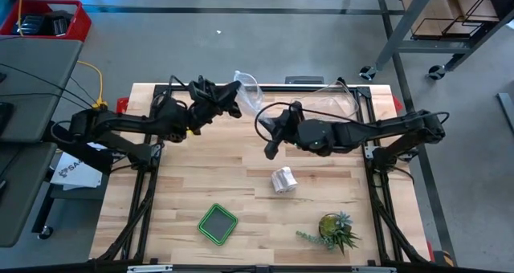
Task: Roll bandage
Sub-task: Put the rolled white bandage into the transparent zip bag
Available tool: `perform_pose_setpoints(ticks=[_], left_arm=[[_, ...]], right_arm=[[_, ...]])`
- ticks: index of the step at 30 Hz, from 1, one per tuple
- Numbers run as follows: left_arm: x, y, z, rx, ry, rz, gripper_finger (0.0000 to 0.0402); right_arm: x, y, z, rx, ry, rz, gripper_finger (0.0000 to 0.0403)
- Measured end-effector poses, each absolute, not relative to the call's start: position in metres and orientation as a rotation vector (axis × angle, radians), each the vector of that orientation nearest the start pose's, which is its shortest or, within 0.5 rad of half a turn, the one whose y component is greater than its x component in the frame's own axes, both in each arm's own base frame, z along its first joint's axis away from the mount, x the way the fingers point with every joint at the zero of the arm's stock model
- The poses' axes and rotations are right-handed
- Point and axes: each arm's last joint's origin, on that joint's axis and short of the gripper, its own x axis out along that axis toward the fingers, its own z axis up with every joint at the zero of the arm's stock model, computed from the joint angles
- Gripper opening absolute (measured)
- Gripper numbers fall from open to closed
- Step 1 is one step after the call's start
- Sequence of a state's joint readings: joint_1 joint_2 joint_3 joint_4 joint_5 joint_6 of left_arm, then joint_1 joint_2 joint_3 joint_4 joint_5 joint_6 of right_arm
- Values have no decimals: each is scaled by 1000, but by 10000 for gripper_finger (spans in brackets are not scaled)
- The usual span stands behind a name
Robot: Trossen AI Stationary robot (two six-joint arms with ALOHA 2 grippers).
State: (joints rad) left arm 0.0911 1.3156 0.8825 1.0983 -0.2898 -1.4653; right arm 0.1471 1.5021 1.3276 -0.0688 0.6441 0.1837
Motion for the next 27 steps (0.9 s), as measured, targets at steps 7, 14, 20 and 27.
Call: perform_pose_setpoints(ticks=[7,14,20,27], left_arm=[[270,40,371,-1430,-851,-166,0],[267,51,373,-1366,-824,-223,0],[274,59,361,-1266,-394,-400,0],[278,60,354,-1294,-416,-266,0]], right_arm=[[336,36,360,117,256,-502,2],[327,49,364,115,274,-454,5],[302,48,388,268,199,-414,34],[288,50,402,376,143,-366,126]])
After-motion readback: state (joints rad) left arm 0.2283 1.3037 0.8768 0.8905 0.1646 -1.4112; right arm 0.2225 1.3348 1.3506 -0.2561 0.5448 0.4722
